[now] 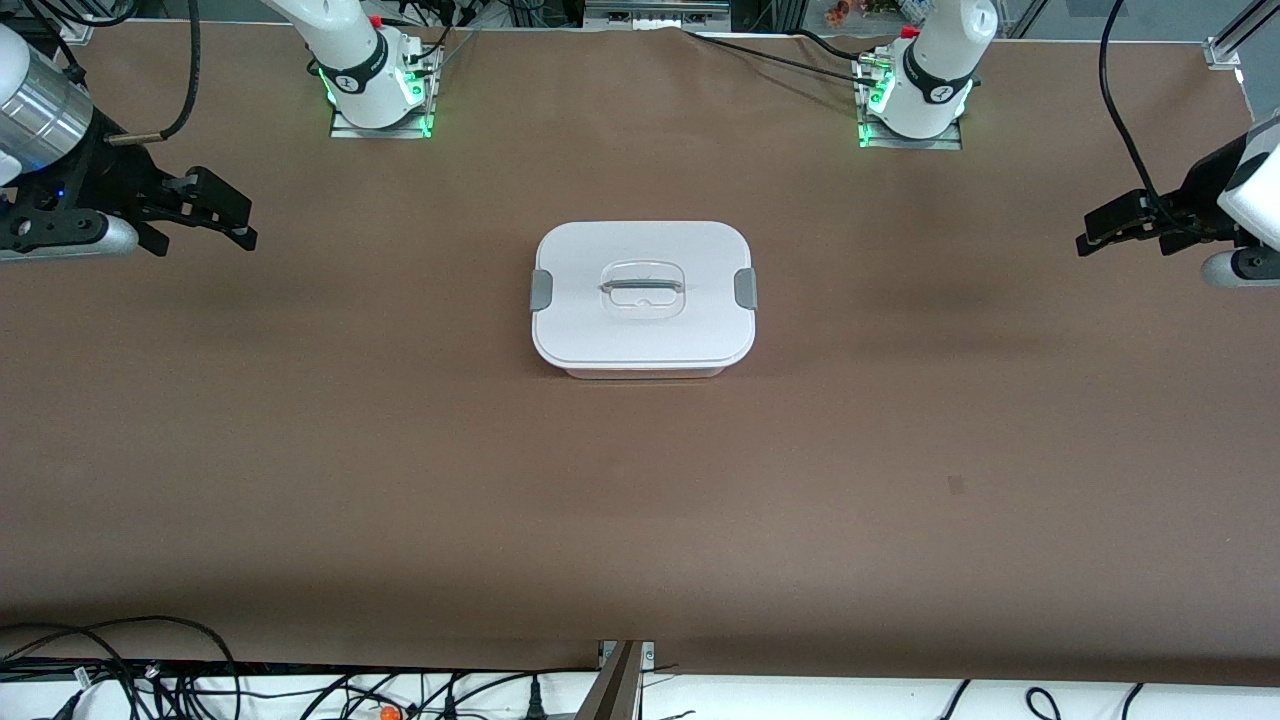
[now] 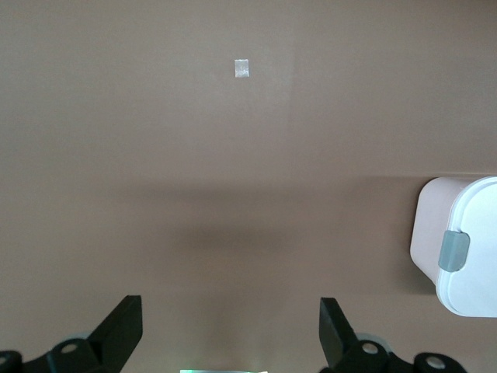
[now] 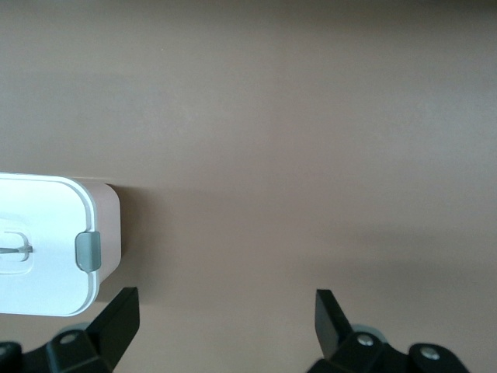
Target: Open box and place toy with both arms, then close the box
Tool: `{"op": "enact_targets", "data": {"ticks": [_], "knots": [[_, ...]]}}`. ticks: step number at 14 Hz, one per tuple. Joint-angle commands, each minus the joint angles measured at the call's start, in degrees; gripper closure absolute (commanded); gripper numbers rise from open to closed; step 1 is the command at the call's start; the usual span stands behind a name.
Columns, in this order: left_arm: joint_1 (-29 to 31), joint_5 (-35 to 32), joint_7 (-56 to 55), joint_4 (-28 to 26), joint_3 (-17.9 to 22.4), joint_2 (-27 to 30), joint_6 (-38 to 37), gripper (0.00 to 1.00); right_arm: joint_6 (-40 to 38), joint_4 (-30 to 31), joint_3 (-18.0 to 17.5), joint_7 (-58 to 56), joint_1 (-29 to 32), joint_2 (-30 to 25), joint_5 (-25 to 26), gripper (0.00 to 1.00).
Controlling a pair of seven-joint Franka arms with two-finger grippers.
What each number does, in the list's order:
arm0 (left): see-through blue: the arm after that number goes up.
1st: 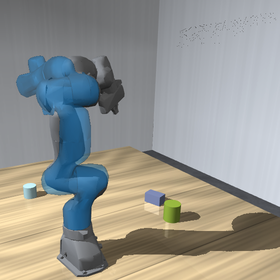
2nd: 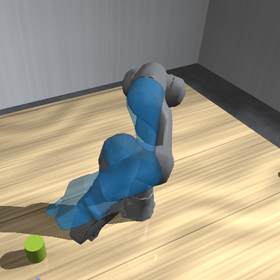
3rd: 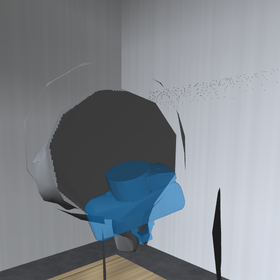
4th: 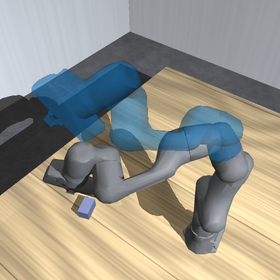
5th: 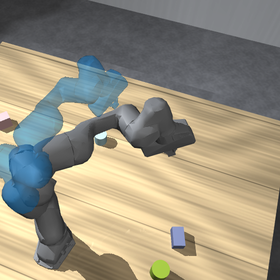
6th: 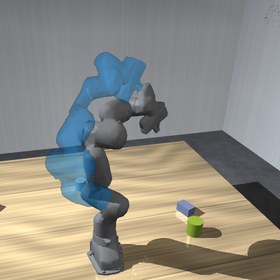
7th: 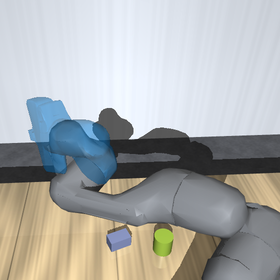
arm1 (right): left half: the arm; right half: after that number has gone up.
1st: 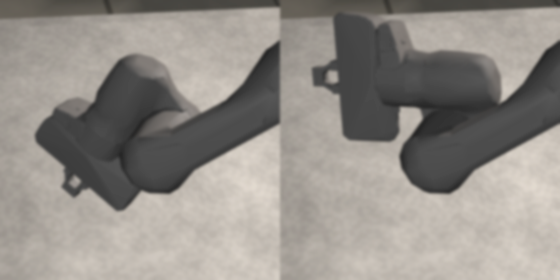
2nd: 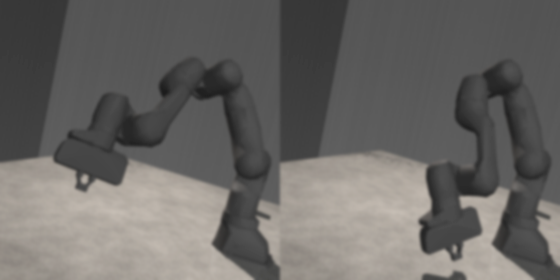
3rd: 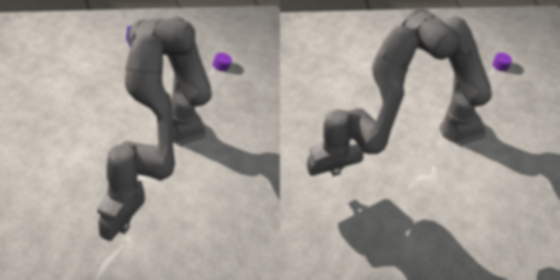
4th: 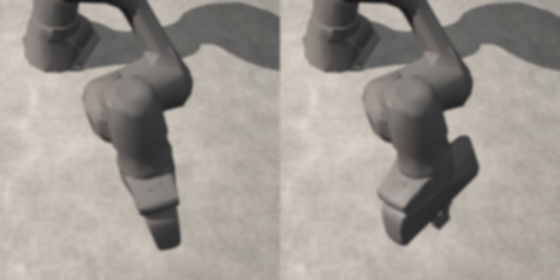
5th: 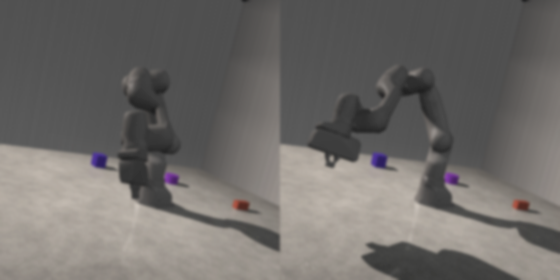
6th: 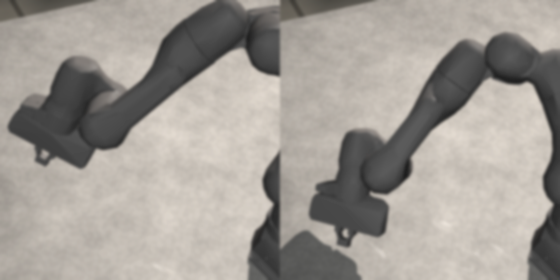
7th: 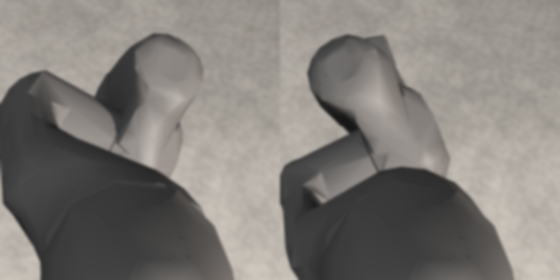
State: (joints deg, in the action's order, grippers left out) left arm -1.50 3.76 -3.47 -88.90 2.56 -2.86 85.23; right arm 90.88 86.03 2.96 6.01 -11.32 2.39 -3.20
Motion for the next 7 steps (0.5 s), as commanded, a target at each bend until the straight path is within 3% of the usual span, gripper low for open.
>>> {"op": "enact_targets", "data": {"ticks": [1, 7], "knots": [[0.0, 0.5, -0.7, 4.3, -0.1, -3.1, -0.9, 0.00, -0.7, -0.6, -0.9, -0.7, 0.4, -0.2, 2.3, 0.00], [-0.4, 0.1, -0.7, 5.2, -0.1, -3.9, -2.0, 0.00, -0.8, -0.7, -1.2, -1.2, 0.2, -0.2, 2.8, 0.00]]}}
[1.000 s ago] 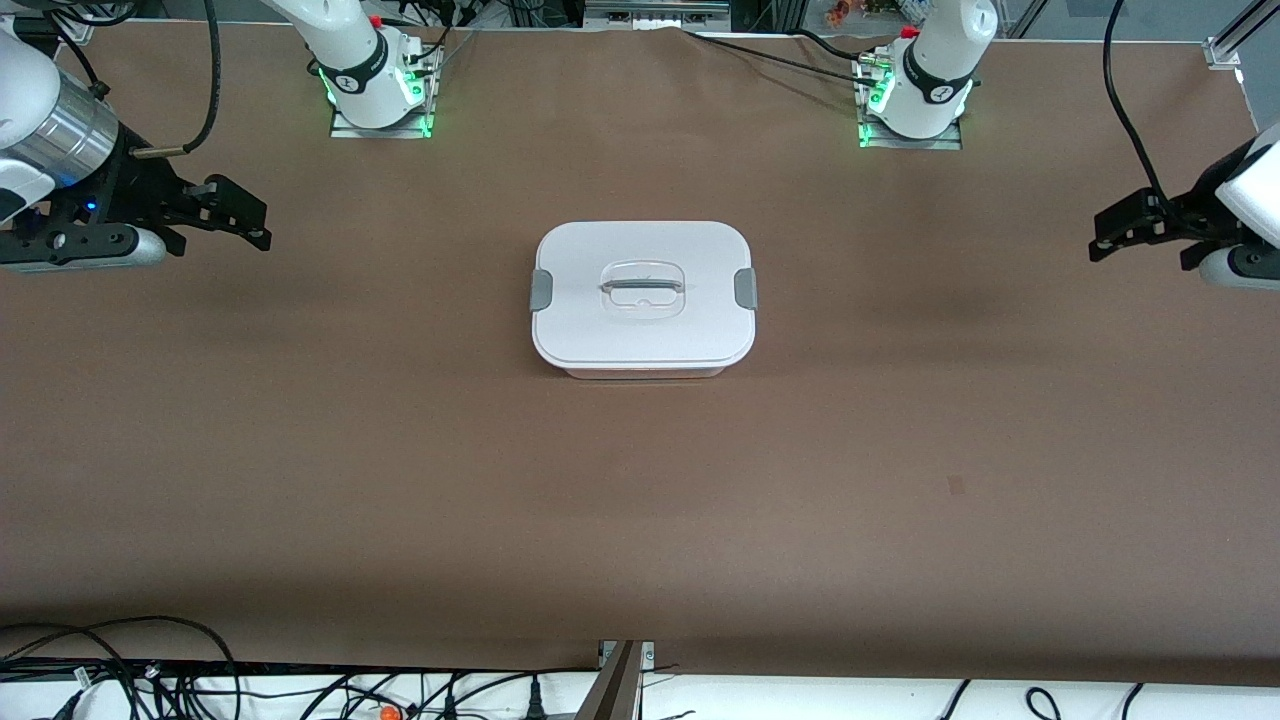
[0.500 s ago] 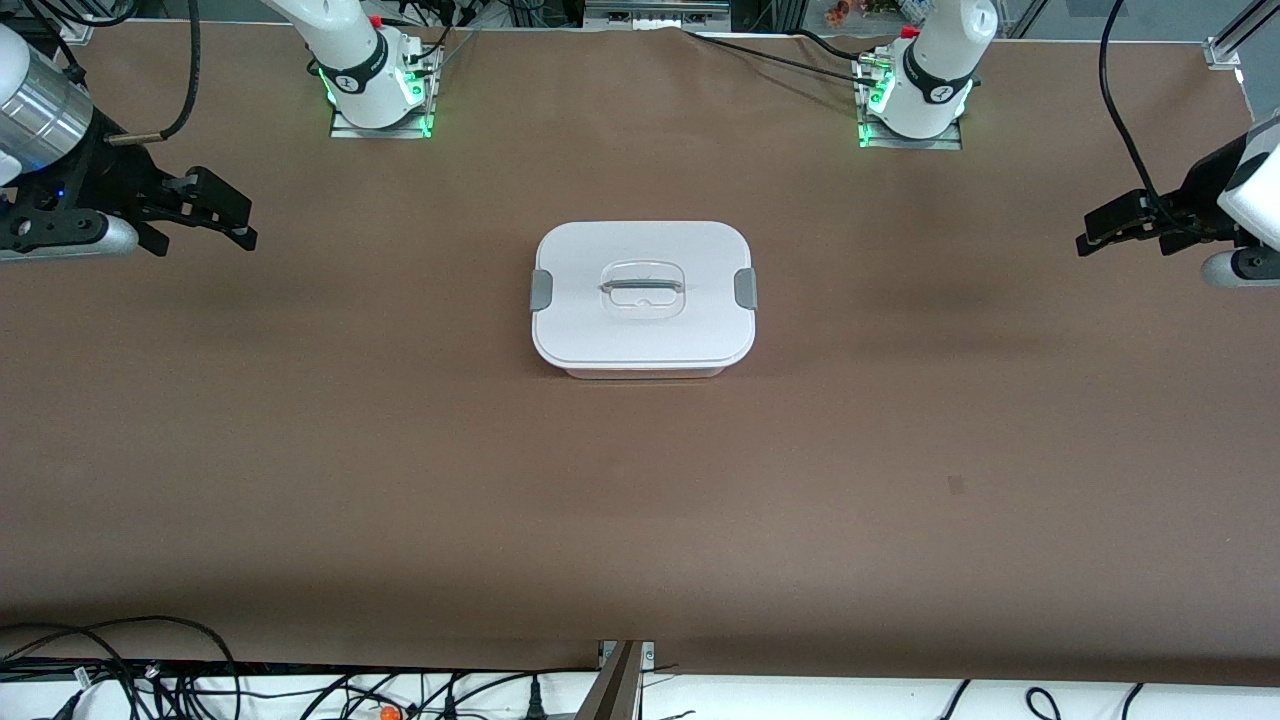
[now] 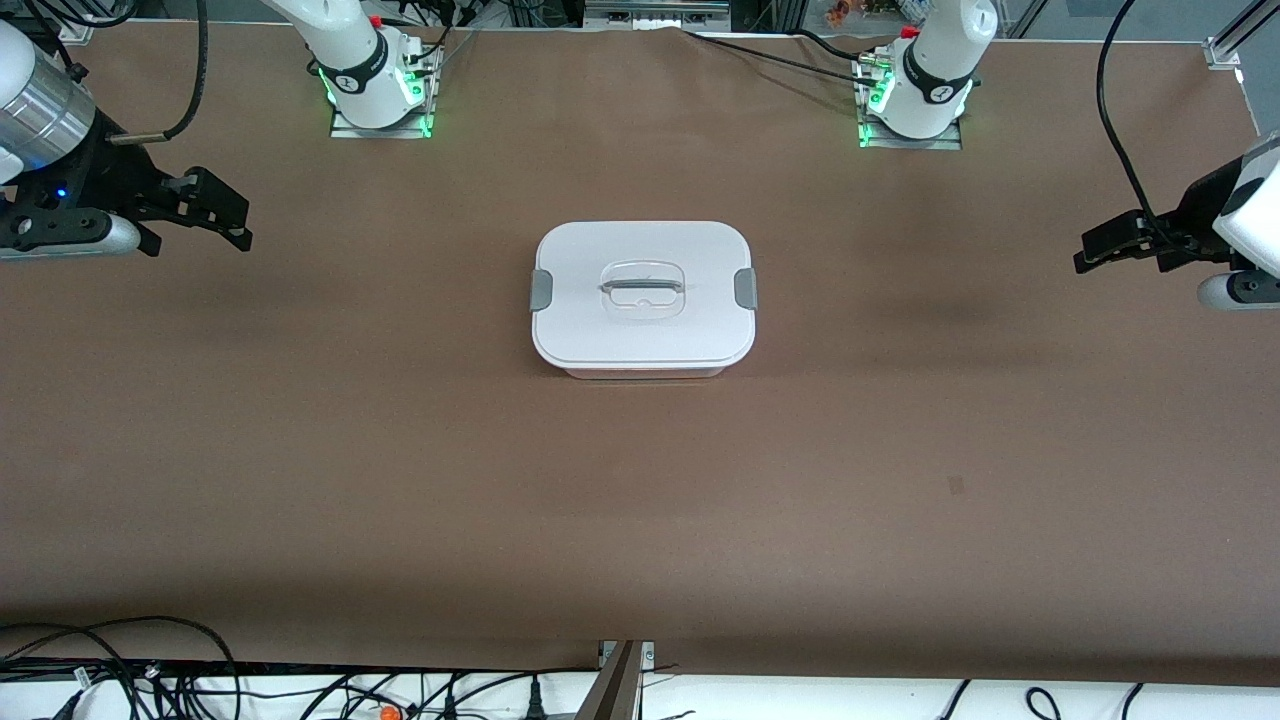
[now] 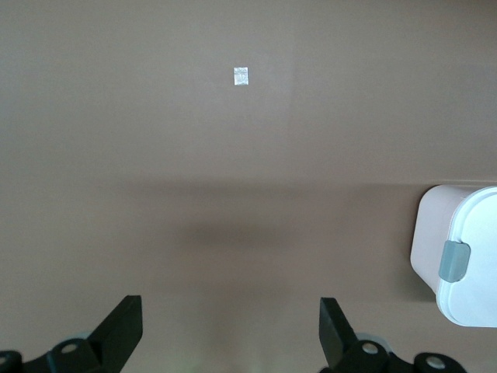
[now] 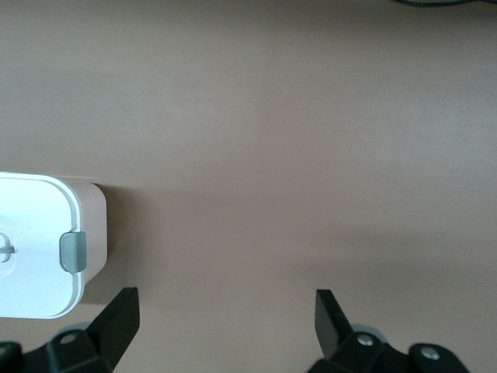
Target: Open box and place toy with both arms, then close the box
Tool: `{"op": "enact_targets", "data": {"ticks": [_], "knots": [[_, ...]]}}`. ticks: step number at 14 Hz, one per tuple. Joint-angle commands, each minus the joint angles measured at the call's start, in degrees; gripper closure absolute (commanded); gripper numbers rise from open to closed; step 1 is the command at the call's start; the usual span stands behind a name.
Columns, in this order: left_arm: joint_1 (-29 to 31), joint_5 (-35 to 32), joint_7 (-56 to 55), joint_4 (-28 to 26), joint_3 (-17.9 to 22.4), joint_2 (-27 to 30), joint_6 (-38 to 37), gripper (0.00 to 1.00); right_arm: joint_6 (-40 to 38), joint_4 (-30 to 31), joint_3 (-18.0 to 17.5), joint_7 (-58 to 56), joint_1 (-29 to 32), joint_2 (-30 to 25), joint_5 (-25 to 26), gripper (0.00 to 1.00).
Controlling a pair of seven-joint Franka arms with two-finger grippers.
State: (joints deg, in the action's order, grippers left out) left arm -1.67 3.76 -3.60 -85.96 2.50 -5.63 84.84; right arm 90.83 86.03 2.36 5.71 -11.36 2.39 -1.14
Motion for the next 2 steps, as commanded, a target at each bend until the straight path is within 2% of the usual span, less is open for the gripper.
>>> {"op": "enact_targets", "data": {"ticks": [1, 2], "knots": [[-0.3, 0.1, -0.6, 2.5, 0.1, -1.3, -1.6, 0.00, -0.9, -0.7, -0.6, -0.9, 0.3, -0.4, 0.7, 0.00], [-0.1, 0.1, -0.6, 2.5, 0.0, -1.4, -1.6, 0.00, -0.9, -0.7, -0.5, -0.9, 0.3, -0.5, 0.4, 0.00]]}}
